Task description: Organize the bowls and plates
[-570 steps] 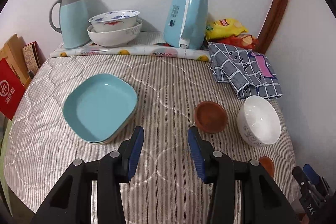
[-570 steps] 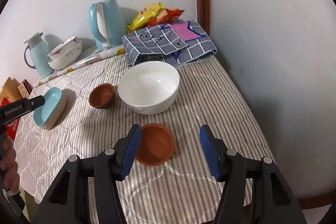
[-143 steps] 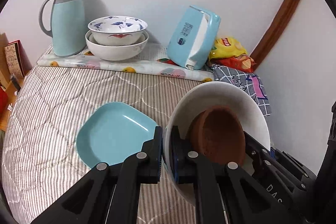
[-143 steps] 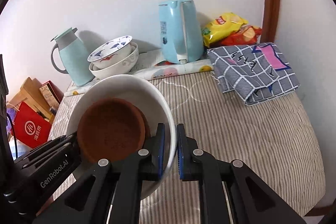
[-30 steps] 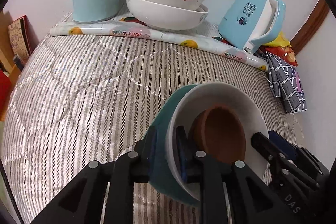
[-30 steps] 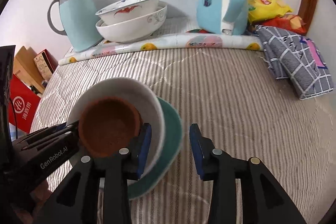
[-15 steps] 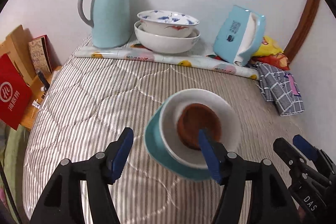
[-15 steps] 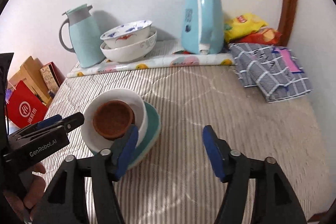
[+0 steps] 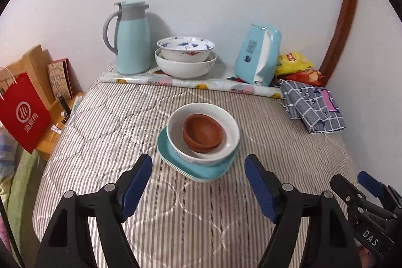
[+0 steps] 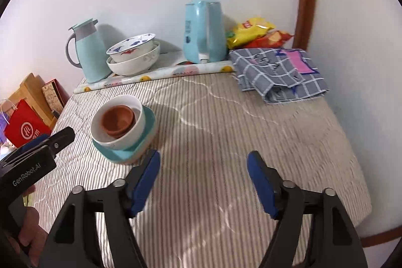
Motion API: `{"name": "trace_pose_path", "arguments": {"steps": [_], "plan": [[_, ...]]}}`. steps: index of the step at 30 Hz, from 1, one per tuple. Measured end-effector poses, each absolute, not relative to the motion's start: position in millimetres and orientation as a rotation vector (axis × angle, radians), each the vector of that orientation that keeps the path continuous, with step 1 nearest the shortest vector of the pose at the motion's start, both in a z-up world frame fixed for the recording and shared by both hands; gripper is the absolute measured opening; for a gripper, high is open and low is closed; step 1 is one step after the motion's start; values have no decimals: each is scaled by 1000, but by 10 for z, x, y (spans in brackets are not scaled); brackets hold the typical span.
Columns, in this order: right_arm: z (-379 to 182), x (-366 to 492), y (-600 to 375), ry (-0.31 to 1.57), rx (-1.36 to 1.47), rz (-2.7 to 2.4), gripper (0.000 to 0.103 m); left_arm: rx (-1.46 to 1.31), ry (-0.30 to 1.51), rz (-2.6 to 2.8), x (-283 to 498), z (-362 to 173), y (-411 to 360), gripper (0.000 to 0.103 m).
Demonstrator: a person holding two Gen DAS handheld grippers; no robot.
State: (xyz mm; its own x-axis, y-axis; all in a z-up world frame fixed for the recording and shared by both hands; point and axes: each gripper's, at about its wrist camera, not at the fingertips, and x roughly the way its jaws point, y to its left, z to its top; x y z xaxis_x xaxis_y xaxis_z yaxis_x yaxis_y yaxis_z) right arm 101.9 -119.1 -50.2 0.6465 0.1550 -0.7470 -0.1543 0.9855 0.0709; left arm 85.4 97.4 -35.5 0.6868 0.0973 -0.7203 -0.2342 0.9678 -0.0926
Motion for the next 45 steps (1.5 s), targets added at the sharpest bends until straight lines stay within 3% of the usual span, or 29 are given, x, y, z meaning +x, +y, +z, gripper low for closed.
{"name": "trace_pose_path", "arguments": {"steps": [9, 45], "plan": [[-335, 603, -1577, 779, 20, 163, 97, -134, 754, 149, 553, -203, 561, 86], [-98, 28, -1856, 705, 20, 113, 98, -104, 695, 147, 89, 25, 301, 90]]}}
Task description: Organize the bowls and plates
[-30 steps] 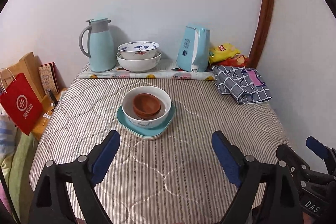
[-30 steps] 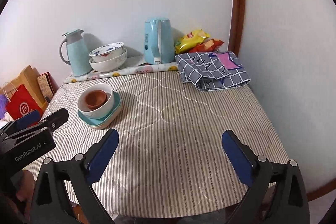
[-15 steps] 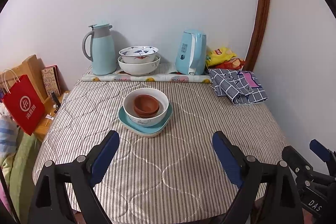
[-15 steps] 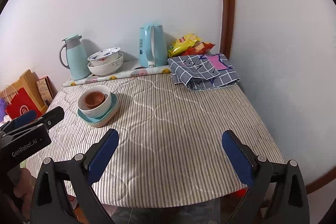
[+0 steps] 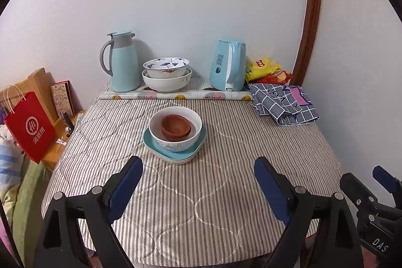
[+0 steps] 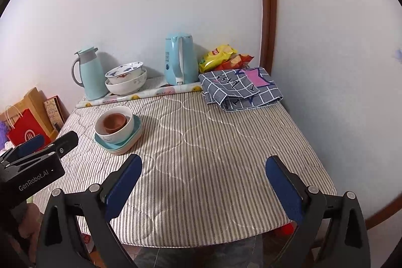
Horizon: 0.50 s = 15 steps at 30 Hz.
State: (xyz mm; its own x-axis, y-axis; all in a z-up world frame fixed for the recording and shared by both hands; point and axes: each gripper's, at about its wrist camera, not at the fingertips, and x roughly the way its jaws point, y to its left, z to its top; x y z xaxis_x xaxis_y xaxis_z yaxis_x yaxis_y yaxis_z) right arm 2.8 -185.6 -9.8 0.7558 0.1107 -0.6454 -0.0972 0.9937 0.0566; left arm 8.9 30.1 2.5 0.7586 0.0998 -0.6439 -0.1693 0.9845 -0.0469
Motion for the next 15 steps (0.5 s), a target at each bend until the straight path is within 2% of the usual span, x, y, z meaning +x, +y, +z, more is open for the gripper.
{"name": "trace_pose_path", "arguments": {"steps": [15], "plan": [[-101, -11, -1850, 703, 26, 115, 98, -102, 691, 141, 72, 35, 288, 90]]}}
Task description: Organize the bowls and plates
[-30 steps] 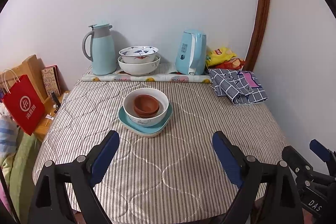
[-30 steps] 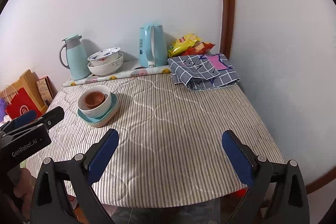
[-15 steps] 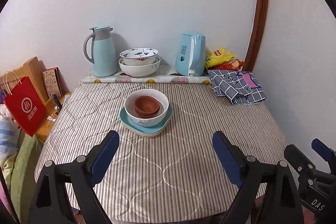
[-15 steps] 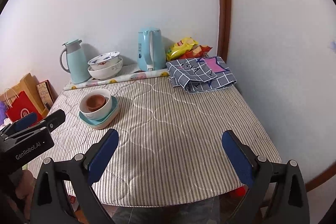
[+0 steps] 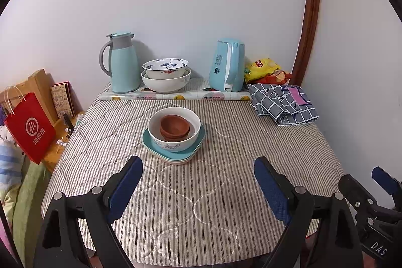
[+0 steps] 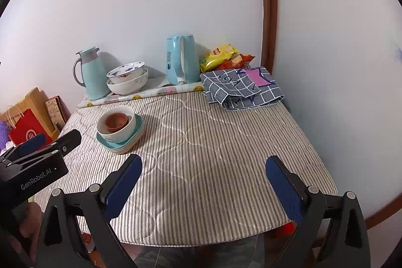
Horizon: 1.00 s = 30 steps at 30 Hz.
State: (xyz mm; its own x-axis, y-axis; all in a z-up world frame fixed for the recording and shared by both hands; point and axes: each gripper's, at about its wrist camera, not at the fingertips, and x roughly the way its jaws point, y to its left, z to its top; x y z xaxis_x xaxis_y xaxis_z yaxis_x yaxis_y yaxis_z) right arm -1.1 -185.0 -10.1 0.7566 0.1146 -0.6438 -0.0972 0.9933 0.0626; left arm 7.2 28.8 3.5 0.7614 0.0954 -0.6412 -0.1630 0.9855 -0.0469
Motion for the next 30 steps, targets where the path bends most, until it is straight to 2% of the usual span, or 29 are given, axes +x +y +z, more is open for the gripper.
{"name": "trace_pose_path", "arguments": {"steps": [30], "plan": [[-89, -33, -1825, 702, 22, 115, 98, -99, 690, 140, 58, 44, 312, 90]]}}
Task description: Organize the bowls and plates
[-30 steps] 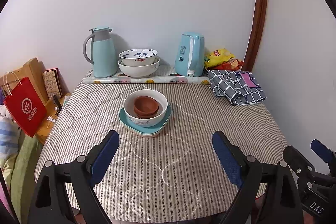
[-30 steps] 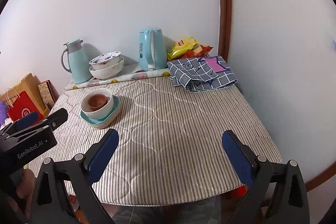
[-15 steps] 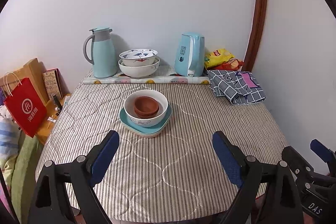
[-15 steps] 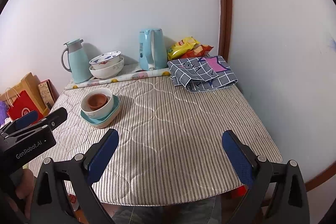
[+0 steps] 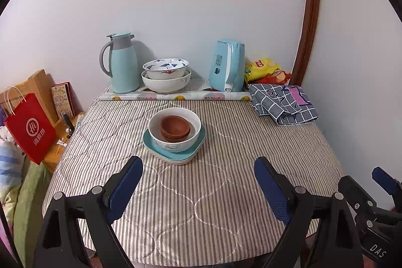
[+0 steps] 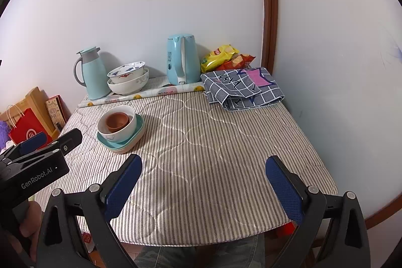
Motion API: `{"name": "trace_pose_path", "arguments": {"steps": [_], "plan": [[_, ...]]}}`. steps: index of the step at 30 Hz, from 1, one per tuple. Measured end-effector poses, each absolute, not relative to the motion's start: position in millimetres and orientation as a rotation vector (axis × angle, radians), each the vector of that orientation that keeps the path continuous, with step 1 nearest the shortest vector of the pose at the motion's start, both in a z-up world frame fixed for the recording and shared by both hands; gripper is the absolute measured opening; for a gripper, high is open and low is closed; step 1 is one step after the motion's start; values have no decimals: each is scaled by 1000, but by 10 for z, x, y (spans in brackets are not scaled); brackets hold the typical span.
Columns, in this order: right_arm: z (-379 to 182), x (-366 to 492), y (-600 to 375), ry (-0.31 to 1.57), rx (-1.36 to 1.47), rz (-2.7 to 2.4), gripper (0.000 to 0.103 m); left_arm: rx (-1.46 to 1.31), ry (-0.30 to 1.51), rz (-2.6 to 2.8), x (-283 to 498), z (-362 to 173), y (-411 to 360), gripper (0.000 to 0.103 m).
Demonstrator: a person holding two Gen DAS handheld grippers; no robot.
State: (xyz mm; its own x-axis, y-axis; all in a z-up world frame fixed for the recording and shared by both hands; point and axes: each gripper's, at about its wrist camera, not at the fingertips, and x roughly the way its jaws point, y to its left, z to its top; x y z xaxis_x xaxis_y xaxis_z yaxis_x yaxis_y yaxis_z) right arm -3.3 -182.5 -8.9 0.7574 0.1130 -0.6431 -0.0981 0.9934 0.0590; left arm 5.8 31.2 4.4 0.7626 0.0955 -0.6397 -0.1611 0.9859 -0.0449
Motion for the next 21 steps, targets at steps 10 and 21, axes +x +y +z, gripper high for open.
{"name": "trace_pose_path", "arguments": {"steps": [10, 21], "plan": [[-78, -44, -1824, 698, 27, 119, 98, -97, 686, 140, 58, 63, 315, 90], [-86, -46, -1830, 701, 31, 122, 98, -95, 675, 148, 107, 56, 346, 90]]}}
